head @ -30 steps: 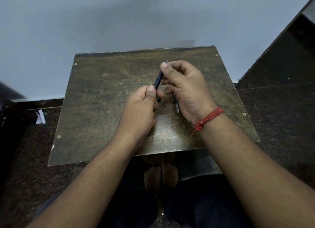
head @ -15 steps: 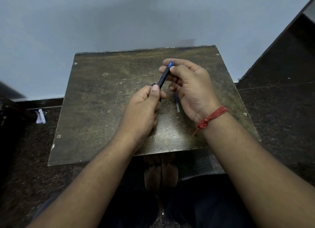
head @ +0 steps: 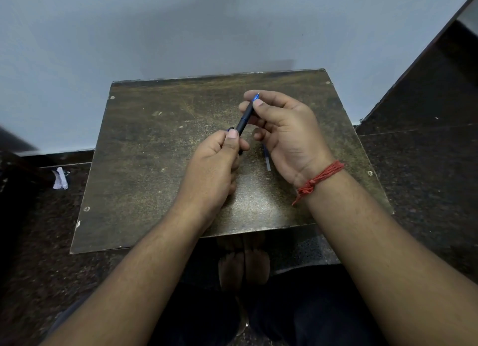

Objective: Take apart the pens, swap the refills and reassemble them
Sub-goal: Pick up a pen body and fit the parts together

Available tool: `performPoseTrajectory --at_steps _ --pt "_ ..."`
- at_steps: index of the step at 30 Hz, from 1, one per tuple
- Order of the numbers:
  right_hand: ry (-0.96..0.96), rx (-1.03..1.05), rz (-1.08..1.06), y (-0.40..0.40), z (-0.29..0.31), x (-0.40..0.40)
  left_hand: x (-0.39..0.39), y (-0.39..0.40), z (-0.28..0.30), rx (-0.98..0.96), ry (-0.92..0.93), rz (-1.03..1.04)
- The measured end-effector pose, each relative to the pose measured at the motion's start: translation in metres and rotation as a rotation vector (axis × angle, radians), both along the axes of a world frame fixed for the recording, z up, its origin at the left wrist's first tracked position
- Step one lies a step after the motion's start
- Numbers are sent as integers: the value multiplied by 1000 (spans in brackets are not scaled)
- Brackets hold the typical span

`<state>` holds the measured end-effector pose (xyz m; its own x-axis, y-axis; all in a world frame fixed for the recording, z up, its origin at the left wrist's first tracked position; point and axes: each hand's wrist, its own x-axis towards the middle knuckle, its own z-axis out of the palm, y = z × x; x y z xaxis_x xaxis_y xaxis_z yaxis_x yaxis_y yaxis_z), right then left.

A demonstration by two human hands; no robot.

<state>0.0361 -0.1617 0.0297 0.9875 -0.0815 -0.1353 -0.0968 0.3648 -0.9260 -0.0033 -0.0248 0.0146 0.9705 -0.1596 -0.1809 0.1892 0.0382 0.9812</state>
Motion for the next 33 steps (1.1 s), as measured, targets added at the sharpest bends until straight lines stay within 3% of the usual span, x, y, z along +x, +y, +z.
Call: performPoseTrajectory --at_steps 10,17,24,33 --pt "-12 -106 -61 1 -6 1 -1 -1 -1 6 -12 -1" --pt "22 43 -13 -1 1 0 0 -1 0 15 -10 9" --pt "2 -87 -65 1 -2 -1 -1 -1 1 14 -5 8" --pt "37 13 -14 -1 1 0 0 -2 1 19 -4 12"
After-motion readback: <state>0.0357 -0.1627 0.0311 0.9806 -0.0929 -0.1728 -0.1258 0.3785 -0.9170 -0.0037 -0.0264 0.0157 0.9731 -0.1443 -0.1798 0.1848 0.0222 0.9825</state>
